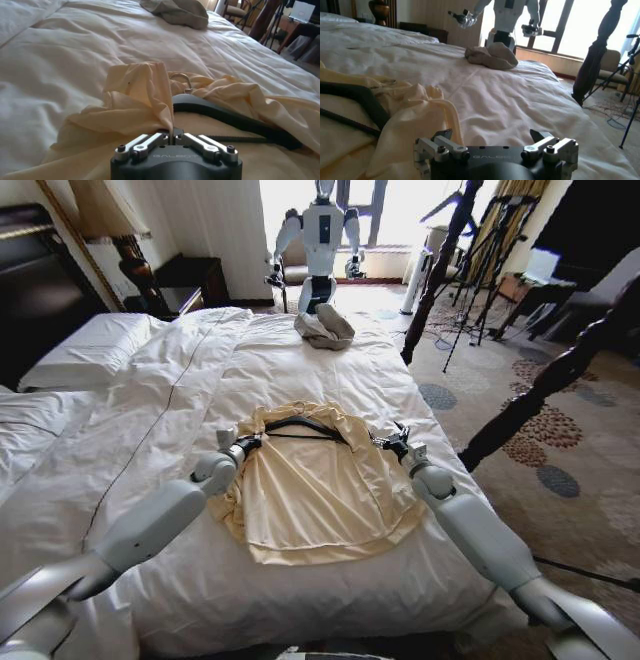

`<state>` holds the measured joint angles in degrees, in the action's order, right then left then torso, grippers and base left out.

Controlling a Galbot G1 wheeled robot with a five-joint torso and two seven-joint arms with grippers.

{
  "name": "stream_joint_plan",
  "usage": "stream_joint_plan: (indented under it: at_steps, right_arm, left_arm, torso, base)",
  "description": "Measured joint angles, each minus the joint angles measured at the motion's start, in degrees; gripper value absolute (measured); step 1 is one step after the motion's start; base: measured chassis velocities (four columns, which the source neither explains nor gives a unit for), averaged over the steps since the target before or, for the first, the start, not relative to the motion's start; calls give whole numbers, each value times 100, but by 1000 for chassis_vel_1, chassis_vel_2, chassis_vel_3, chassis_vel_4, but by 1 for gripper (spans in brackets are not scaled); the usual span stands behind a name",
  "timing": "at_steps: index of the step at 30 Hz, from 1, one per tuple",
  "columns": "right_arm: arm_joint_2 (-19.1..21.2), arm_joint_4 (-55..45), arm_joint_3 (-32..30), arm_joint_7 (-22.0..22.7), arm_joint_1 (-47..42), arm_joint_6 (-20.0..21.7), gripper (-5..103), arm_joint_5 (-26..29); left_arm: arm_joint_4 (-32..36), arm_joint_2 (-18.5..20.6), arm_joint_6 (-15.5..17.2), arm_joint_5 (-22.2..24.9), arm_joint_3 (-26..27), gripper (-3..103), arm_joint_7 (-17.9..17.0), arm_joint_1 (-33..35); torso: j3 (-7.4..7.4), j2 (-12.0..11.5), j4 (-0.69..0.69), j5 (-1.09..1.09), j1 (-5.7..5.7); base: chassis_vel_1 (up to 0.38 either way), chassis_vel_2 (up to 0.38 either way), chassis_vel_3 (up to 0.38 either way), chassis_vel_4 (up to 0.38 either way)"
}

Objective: Pick up the clothes from the bed and hang them on the clothes hanger.

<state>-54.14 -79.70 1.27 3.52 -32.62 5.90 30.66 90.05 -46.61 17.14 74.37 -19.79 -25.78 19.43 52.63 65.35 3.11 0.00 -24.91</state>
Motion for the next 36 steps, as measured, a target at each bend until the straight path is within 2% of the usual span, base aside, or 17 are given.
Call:
stream_joint_plan:
  at_steps: [5, 11, 12, 14, 16, 19, 20, 22, 24, 26, 29, 30, 31, 32, 34, 35, 36]
  right_arm:
    - [169, -95, -109, -62, -121, 196, 100, 212]
    - [373, -275, -193, -189, -228, 548, 100, 621]
    - [392, -294, -209, -226, -243, 660, 100, 690]
    - [392, -299, -214, -229, -245, 703, 100, 727]
    - [392, -304, -206, -240, -241, 882, 100, 940]
    - [389, -303, -179, -285, -225, 928, 100, 1028]
    - [383, -301, -159, -325, -207, 962, 100, 1081]
    - [379, -300, -148, -345, -196, 979, 100, 1112]
    - [312, -154, -24, -427, -55, 915, 97, 1261]
    - [266, -66, 12, -447, 13, 864, 93, 1260]
    - [84, 249, 101, -487, 287, 760, 85, 1243]
    - [32, 333, 128, -504, 361, 740, 78, 1237]
    - [-138, 623, 211, -570, 624, 680, 76, 1179]
    - [-189, 703, 231, -579, 702, 658, 73, 1154]
    - [-258, 810, 251, -586, 803, 619, 73, 1131]
    - [-381, 1028, 280, -610, 995, 593, 71, 1123]
    - [-425, 1113, 294, -635, 1068, 600, 71, 1133]
  left_arm:
    - [-325, -404, 170, 265, -430, 2, -391, -535]
    - [-779, -856, 483, 18, -843, -1, -998, -788]
    - [-777, -931, 516, 22, -872, 8, -1050, -771]
    - [-765, -957, 516, 29, -876, 8, -1053, -754]
    - [-675, -1077, 389, 154, -845, 19, -1027, -652]
    - [-590, -1146, 272, 349, -774, 24, -1001, -592]
    - [-486, -1203, 170, 545, -690, 35, -985, -526]
    - [-446, -1216, 128, 610, -654, 35, -968, -492]
    - [-200, -1197, -86, 793, -536, 51, -878, -325]
    - [-140, -1176, -88, 794, -529, 51, -890, -299]
    - [-136, -1081, -5, 436, -589, 62, -987, -265]
    - [-181, -1056, 37, 282, -623, 67, -1018, -263]
    - [-312, -950, 187, -210, -723, 73, -1021, -247]
    - [-320, -922, 222, -295, -740, 78, -1005, -241]
    - [-320, -887, 300, -407, -768, 78, -993, -231]
    - [-309, -854, 467, -532, -844, 89, -1002, -207]
    - [-309, -868, 497, -551, -866, 89, -1036, -192]
  torso:
    - [0, 0, 1, 1, 0]
    - [0, 0, 1, -2, 0]
    - [0, 0, 0, -1, 0]
    - [0, 0, 0, 0, 0]
    - [0, 0, -1, -2, 0]
    - [0, 0, -1, -1, 0]
    - [0, 0, 0, -1, 0]
    - [0, 0, 0, -2, 0]
    - [0, 0, 2, -2, 0]
    - [0, 0, 1, -2, 0]
    - [0, 0, 1, -3, 1]
    - [0, 0, 1, -3, 1]
    - [1, 0, 0, -3, 0]
    - [0, 0, -1, -3, -1]
    - [0, 0, -2, -2, -1]
    - [0, 0, -4, -3, -1]
    - [0, 0, -3, -3, -1]
  base:
    - [0, 0, 0, 0]
    - [0, 0, 0, 0]
    - [0, 0, 0, 0]
    - [0, 0, 0, 0]
    - [0, 0, 0, 0]
    - [0, 0, 0, 0]
    - [0, 0, 0, 0]
    - [0, 0, 0, 0]
    - [0, 0, 0, 0]
    - [0, 0, 0, 0]
    - [0, 0, 0, 0]
    - [0, 0, 0, 0]
    - [0, 0, 0, 0]
    - [0, 0, 0, 0]
    - [0, 0, 0, 0]
    - [0, 0, 0, 0]
    - [0, 0, 0, 0]
